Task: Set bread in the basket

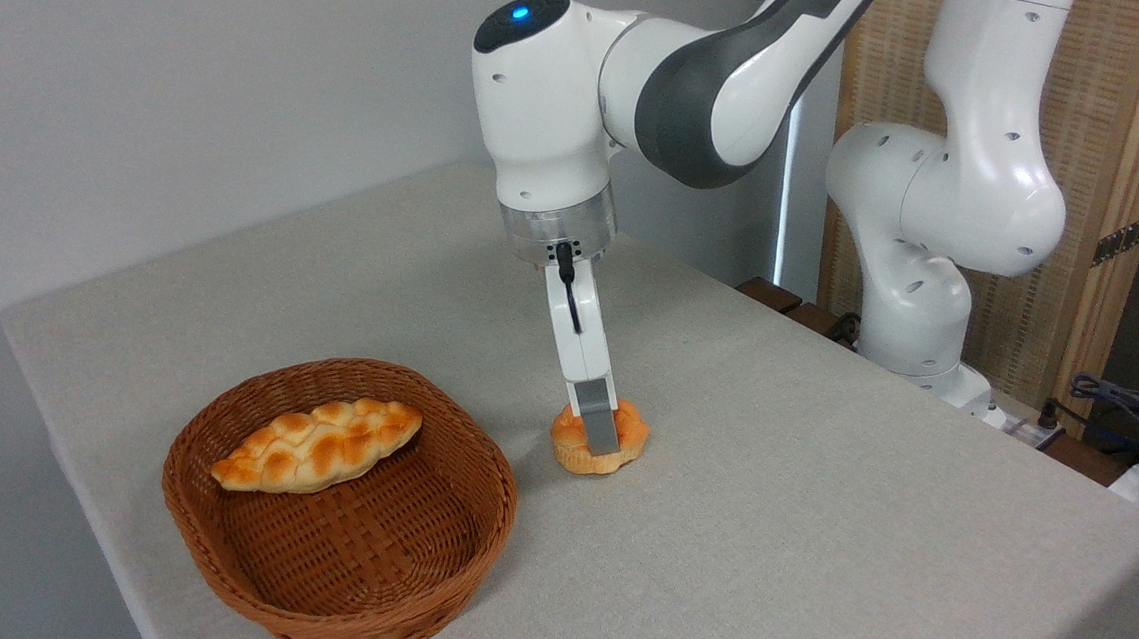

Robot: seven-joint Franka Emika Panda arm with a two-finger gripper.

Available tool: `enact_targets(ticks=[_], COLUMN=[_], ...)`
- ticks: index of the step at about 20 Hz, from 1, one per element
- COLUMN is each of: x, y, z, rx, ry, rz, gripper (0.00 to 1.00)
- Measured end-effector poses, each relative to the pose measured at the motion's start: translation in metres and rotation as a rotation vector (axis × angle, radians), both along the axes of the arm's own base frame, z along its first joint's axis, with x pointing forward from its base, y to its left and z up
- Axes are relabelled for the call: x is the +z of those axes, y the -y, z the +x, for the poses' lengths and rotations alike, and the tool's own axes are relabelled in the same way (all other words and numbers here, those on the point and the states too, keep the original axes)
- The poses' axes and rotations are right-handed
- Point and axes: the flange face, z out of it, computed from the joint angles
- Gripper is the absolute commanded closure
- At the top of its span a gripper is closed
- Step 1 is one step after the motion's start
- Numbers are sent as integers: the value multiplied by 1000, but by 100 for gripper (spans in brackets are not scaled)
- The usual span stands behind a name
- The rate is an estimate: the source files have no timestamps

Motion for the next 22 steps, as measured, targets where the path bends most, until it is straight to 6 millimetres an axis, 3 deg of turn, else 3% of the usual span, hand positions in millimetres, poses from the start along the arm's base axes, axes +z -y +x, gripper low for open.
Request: enact_targets(ticks=[6,22], x=[7,62], y=[1,0], z=[1,19], rx=[-2,9], ry=[-10,29], rz=[1,-13], gripper=[61,61])
